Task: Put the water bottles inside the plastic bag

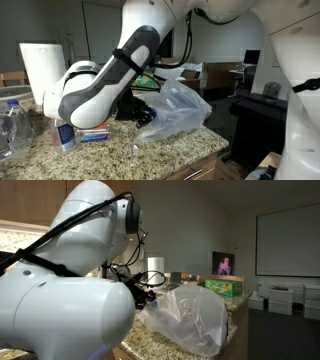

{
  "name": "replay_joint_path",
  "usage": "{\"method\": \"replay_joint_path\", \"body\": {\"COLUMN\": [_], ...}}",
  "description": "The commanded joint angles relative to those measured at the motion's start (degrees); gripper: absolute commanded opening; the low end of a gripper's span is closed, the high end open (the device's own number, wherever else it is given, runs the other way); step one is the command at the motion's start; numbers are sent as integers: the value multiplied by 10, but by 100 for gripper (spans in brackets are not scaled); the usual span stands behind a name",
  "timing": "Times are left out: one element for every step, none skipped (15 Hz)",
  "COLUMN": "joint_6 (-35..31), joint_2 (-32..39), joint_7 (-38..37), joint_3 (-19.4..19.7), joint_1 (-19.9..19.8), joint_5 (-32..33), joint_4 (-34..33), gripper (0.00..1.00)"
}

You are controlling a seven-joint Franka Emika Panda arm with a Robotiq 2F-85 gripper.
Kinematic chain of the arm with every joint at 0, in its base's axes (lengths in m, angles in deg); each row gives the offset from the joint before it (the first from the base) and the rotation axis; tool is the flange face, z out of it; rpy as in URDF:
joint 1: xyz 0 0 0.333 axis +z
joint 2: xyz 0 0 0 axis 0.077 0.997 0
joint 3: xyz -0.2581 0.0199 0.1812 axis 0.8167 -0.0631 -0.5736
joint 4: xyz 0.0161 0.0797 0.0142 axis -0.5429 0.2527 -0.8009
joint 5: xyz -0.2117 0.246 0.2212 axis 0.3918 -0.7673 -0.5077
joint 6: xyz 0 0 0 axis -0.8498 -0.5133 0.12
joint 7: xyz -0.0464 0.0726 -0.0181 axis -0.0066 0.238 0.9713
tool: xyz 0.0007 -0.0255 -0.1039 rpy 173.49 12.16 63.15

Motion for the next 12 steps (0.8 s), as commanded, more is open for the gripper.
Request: {"method": "replay_joint_path", "body": {"joint_6": [33,41,49,55,60,61,63,56,50,41,31,20], "joint_2": [7,11,14,16,18,19,19,17,14,11,12,7], "joint_7": [8,7,6,1,0,-5,-8,-13,-16,-19,-26,-32], "joint_3": [5,8,9,10,10,9,8,6,3,-1,-4,-7], "joint_1": [-5,-5,-6,-6,-7,-8,-8,-10,-12,-15,-17,-19], "joint_5": [24,26,28,28,28,25,23,14,6,-8,-20,-36], "joint_4": [13,14,12,11,10,9,8,5,4,-1,-5,-10], "gripper": [10,48,61,66,73,78,85,91,98,99,100,100]}}
